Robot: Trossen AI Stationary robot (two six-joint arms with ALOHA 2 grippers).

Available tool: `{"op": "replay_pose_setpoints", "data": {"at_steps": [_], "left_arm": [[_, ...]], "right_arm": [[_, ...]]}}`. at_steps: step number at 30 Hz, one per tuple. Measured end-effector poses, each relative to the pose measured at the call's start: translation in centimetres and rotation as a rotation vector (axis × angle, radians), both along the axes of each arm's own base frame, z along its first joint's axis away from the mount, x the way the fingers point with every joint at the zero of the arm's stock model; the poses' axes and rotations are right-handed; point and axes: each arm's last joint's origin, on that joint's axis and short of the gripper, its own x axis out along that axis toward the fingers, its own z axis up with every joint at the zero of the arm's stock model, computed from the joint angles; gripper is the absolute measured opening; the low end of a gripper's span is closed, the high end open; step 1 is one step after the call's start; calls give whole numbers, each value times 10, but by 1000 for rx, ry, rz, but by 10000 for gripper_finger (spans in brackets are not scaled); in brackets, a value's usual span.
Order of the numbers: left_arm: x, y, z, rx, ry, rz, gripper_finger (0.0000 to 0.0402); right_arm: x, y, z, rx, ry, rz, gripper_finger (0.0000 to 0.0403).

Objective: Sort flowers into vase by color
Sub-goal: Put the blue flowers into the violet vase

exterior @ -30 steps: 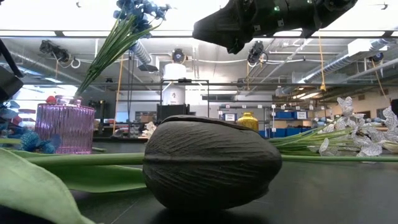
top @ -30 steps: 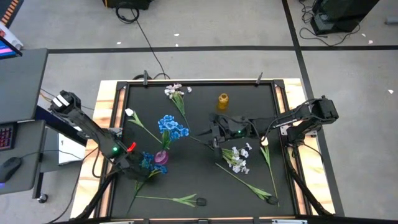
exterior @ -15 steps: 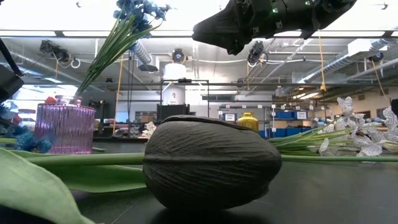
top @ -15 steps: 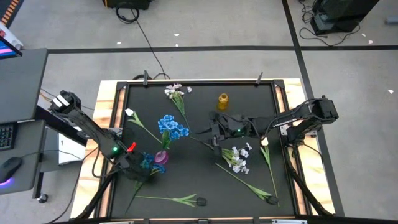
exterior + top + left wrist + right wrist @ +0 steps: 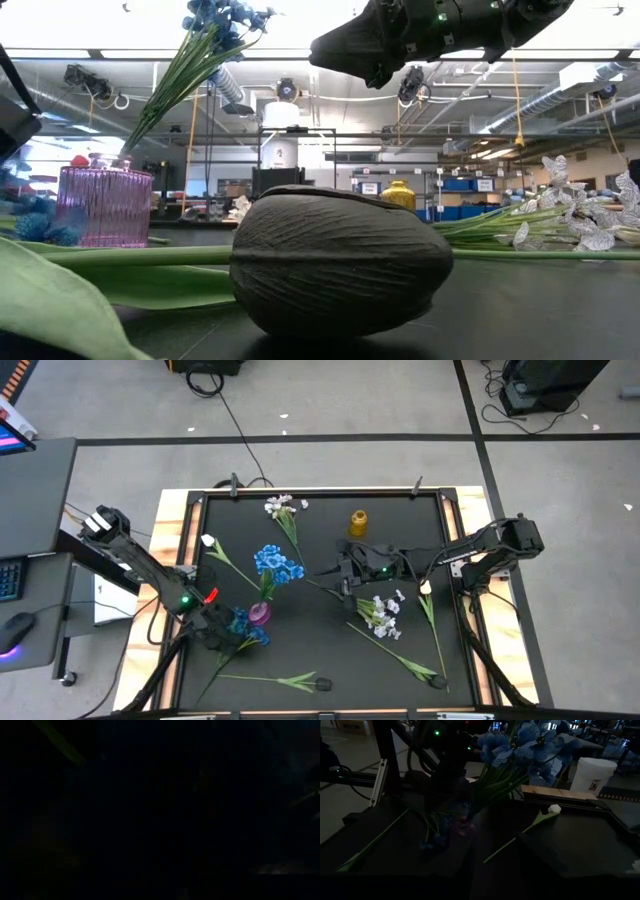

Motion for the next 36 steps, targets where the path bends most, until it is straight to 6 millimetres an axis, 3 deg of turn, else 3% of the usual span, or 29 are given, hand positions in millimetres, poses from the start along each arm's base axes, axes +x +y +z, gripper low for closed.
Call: {"op": "replay_pose_setpoints", "data": {"at_steps": [8, 22, 36], "left_arm": [[3, -1, 5, -3, -92, -38, 30], [-3, 7, 31, -20, -311, -74, 29], [-12, 21, 59, 69, -641, -167, 29]], "right_arm": [[0, 0, 0, 0, 0, 0, 153], [0, 0, 0, 8, 1, -1, 153], [0, 0, 0, 8, 1, -1, 153]]}}
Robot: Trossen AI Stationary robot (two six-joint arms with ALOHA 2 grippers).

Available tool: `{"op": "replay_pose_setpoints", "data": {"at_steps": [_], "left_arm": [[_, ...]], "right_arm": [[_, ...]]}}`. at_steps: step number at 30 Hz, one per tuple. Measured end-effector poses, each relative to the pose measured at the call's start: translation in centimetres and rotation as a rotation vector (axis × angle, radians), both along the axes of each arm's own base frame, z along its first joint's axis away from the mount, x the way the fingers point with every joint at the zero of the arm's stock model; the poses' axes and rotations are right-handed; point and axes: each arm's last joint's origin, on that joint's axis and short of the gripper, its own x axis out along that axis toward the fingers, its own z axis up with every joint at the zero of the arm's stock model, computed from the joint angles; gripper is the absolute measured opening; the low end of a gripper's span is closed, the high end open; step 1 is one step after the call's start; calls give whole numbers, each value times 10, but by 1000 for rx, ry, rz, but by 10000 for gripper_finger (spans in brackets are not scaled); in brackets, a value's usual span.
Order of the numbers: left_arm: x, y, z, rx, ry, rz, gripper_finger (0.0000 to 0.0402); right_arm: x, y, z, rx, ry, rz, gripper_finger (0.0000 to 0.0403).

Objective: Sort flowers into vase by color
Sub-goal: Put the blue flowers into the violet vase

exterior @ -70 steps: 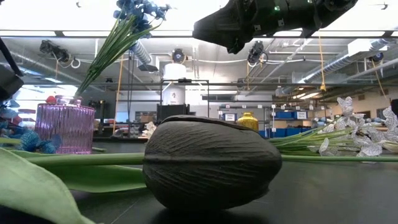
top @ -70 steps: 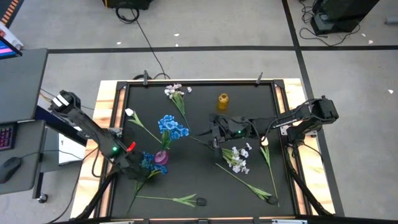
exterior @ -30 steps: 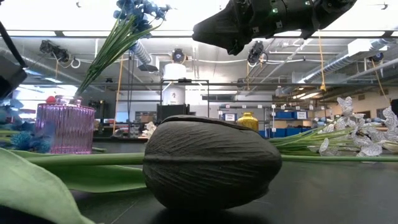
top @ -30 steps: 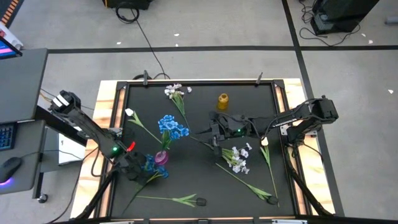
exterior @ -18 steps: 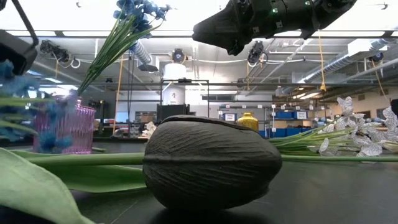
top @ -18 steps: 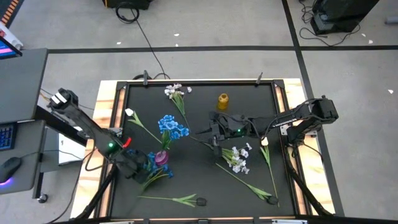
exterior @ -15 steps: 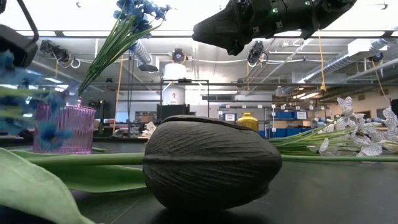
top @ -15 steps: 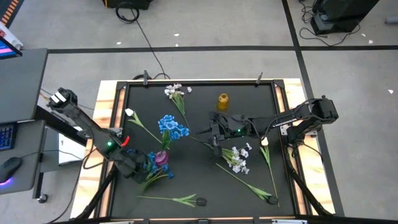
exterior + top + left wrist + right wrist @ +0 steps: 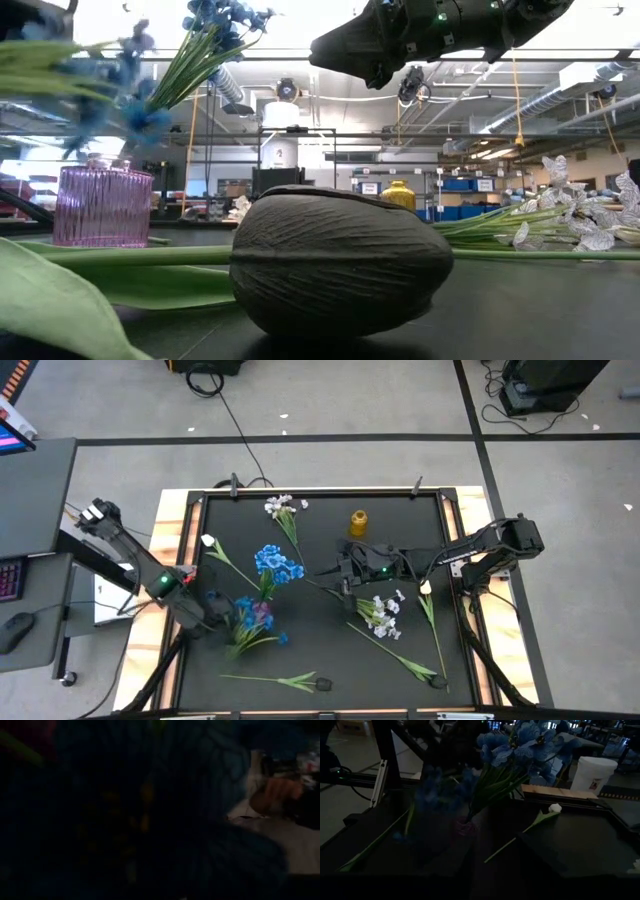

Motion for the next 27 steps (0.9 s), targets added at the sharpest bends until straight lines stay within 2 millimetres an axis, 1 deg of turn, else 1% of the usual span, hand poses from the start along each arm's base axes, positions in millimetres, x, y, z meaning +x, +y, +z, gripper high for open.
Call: {"op": "replay_pose_setpoints", "data": {"at_steps": [9, 16, 20, 23, 27], "left_arm": [[-3, 8, 25, 173, -384, -80, 29], [-3, 10, 38, 408, -649, -152, 29], [-4, 13, 42, 554, -733, -154, 29], [-5, 16, 43, 661, -765, -125, 29], [-7, 21, 47, 749, -793, -85, 29]], "right_arm": [[0, 0, 0, 0, 0, 0, 153], [0, 0, 0, 1, -1, -3, 153], [0, 0, 0, 15, 0, -6, 153], [0, 0, 0, 18, 0, -7, 153], [0, 0, 0, 20, 0, -8, 153]]}}
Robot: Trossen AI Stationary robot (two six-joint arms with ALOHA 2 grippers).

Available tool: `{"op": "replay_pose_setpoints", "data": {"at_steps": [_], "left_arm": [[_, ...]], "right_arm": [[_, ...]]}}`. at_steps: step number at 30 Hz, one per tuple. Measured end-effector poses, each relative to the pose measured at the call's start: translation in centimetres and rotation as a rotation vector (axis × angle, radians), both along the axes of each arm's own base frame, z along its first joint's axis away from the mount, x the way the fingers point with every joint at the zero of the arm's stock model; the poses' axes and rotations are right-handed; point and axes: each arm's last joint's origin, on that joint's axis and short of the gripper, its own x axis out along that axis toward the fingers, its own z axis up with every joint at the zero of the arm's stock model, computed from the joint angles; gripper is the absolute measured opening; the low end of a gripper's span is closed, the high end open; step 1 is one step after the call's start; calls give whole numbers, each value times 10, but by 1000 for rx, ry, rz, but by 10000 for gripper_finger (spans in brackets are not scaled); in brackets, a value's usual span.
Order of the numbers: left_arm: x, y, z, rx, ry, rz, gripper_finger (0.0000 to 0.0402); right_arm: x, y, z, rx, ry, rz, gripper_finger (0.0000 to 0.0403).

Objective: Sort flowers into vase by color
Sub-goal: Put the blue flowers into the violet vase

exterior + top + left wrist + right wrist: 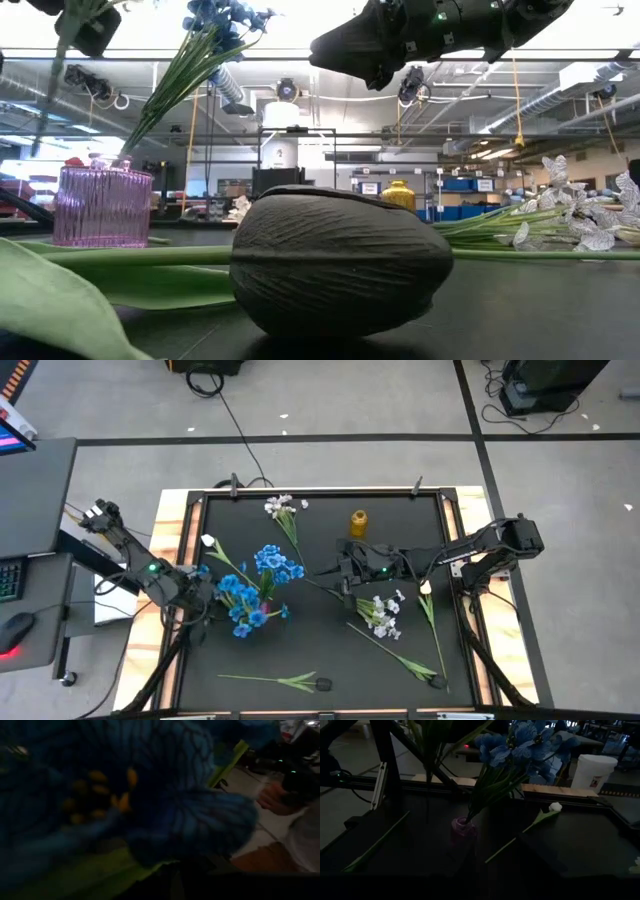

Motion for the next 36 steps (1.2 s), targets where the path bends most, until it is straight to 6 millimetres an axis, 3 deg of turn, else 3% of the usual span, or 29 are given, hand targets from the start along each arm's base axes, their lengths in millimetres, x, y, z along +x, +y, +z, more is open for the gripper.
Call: {"op": "replay_pose_setpoints", "data": {"at_steps": [14, 22, 36], "left_arm": [[-14, 17, 14, 59, -128, 102, 29], [-22, 25, 3, 90, -38, 143, 29], [-25, 29, 3, 101, -37, 158, 29]], "right_arm": [[0, 0, 0, -2, 0, 0, 153], [0, 0, 0, -2, 0, 0, 153], [0, 0, 0, -2, -1, 0, 153]]}}
